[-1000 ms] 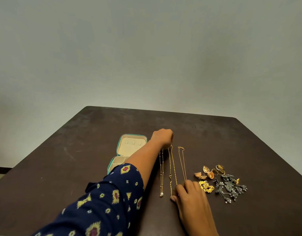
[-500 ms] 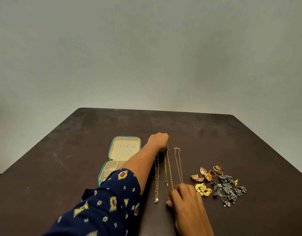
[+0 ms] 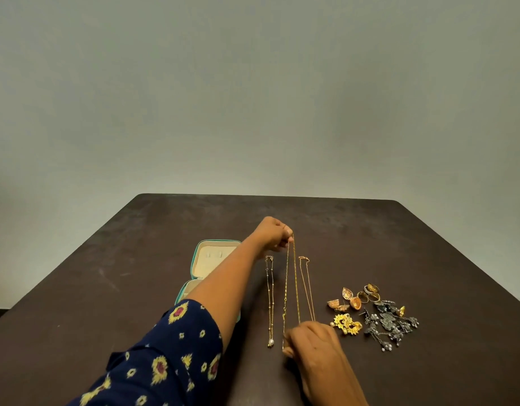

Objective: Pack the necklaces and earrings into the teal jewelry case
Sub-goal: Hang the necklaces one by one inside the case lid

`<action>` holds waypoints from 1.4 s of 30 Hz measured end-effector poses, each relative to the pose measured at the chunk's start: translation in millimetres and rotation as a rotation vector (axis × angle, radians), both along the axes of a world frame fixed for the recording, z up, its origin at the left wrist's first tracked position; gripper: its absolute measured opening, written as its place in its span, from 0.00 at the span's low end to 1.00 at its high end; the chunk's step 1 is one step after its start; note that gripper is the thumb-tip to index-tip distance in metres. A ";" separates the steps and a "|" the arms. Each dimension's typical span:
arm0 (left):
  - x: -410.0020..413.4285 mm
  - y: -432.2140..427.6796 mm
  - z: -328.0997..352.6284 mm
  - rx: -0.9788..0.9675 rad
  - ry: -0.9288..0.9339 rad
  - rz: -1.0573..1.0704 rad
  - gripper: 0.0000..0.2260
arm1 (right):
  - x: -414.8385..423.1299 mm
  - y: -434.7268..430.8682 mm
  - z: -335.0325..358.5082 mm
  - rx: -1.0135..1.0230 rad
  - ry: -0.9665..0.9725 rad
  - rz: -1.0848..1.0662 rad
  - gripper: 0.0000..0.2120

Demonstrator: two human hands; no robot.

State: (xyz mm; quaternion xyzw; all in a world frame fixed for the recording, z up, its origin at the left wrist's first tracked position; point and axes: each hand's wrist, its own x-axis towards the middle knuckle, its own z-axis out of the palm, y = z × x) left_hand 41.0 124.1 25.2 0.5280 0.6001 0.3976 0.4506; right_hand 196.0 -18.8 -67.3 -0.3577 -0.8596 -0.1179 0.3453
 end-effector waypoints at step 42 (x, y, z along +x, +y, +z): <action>1.6 -108.6 26.4 0.266 -0.120 -0.071 0.07 | -27.4 6.1 91.6 -1.081 1.146 0.338 0.26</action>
